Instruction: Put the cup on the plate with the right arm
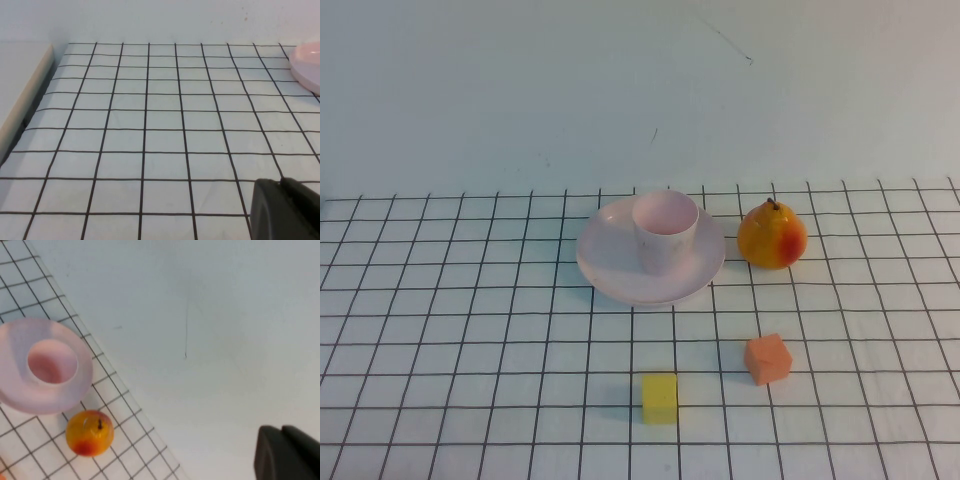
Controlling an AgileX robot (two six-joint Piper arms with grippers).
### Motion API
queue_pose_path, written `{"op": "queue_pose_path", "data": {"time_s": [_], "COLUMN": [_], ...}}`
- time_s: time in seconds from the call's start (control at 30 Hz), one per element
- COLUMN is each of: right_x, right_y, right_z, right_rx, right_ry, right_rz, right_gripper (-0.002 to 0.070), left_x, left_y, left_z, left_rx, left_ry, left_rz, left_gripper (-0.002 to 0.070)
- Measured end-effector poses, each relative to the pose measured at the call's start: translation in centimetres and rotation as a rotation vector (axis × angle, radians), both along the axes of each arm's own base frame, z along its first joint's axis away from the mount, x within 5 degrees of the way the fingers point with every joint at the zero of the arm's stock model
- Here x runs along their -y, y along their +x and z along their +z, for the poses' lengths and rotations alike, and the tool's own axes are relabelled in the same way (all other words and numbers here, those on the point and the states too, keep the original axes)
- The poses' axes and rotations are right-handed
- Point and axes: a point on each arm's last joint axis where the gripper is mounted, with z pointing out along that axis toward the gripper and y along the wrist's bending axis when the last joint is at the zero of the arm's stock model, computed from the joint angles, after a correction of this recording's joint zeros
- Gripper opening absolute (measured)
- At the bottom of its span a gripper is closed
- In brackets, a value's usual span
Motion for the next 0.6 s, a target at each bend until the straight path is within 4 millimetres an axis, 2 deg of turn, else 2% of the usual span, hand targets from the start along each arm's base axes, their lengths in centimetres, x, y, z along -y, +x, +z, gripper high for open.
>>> {"op": "queue_pose_path", "data": {"time_s": [0.1, 0.23, 0.4, 0.6], "right_x": [1.6, 3.0, 4.3, 5.2], "right_y": [-2.0, -4.4, -8.0, -12.3], "right_z": [0.2, -1.4, -5.6, -12.0], "right_rx": [-0.033, -0.111, -0.192, -0.167], "right_ry": [-0.001, -0.004, 0.046, 0.274], "right_rz": [-0.076, -0.125, -0.134, -0.09], "right_gripper": [-0.0001, -0.0001, -0.0001, -0.0001], "left_x": [0.0, 0.0, 0.0, 0.0], "left_y": [0.0, 0.0, 0.0, 0.0], "left_z": [0.0, 0.0, 0.0, 0.0], "left_rx": [0.0, 0.0, 0.0, 0.0], "left_ry": [0.0, 0.0, 0.0, 0.0], "left_rz": [0.0, 0.0, 0.0, 0.0], "left_gripper": [-0.0003, -0.0004, -0.0003, -0.0003]}}
